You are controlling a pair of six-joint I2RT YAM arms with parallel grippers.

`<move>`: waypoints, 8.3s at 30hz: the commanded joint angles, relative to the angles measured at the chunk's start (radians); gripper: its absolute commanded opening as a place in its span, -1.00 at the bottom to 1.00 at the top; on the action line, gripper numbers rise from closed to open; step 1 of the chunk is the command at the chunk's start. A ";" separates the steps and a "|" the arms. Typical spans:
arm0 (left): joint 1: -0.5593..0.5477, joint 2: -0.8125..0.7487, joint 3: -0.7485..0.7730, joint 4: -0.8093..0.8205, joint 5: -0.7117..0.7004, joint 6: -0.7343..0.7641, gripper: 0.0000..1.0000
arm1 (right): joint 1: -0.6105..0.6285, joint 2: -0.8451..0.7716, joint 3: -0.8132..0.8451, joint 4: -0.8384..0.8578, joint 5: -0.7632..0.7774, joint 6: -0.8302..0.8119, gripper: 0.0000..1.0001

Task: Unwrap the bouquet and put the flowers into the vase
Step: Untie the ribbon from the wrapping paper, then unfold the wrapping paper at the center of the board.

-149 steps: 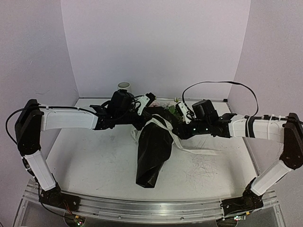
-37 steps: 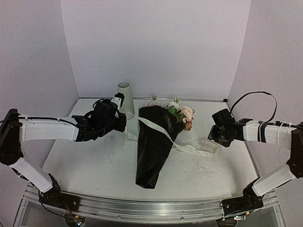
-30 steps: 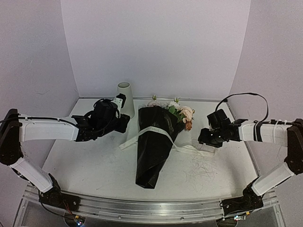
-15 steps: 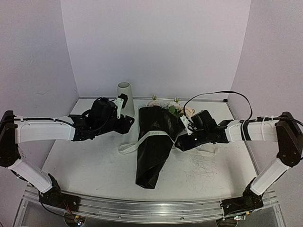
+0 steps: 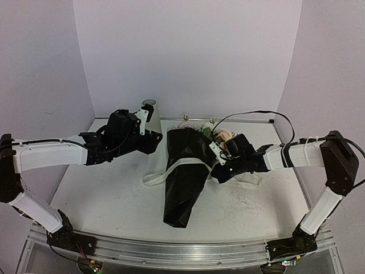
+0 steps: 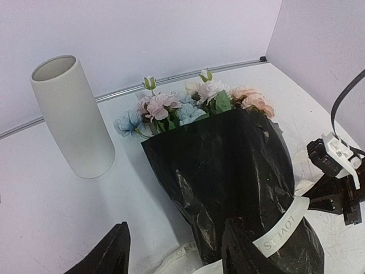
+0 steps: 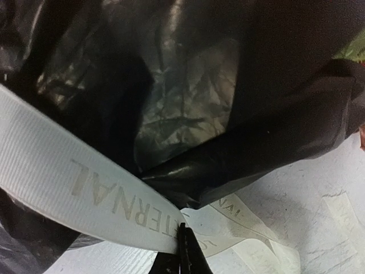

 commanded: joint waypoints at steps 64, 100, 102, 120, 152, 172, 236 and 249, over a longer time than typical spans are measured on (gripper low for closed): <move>0.442 -0.037 0.103 -0.704 -0.285 -0.614 0.36 | 0.146 -0.076 0.292 -0.137 0.285 0.344 0.32; 0.275 -0.069 0.173 -0.516 0.069 -0.278 0.65 | 0.147 0.079 0.306 -0.275 0.412 0.415 -1.00; 0.275 -0.085 0.165 -0.507 0.076 -0.269 0.66 | 0.154 0.109 0.347 -0.276 0.374 0.407 -1.00; 0.277 -0.204 0.131 -0.497 -0.007 -0.279 0.71 | 0.328 0.426 0.783 -0.125 -0.069 0.369 -0.97; 0.304 -0.194 0.103 -0.494 -0.015 -0.417 0.78 | 0.391 0.478 0.771 -0.128 0.005 0.342 -0.48; 0.371 -0.126 0.011 -0.471 0.026 -0.415 0.68 | 0.390 0.464 0.783 -0.295 0.311 0.370 0.28; 0.387 -0.038 -0.142 -0.336 -0.130 -0.435 -0.97 | 0.419 0.136 0.574 -0.483 0.659 0.561 -1.00; 0.387 -0.044 -0.147 -0.337 -0.177 -0.430 -0.83 | 0.419 -0.138 0.278 -0.556 0.653 0.708 -0.99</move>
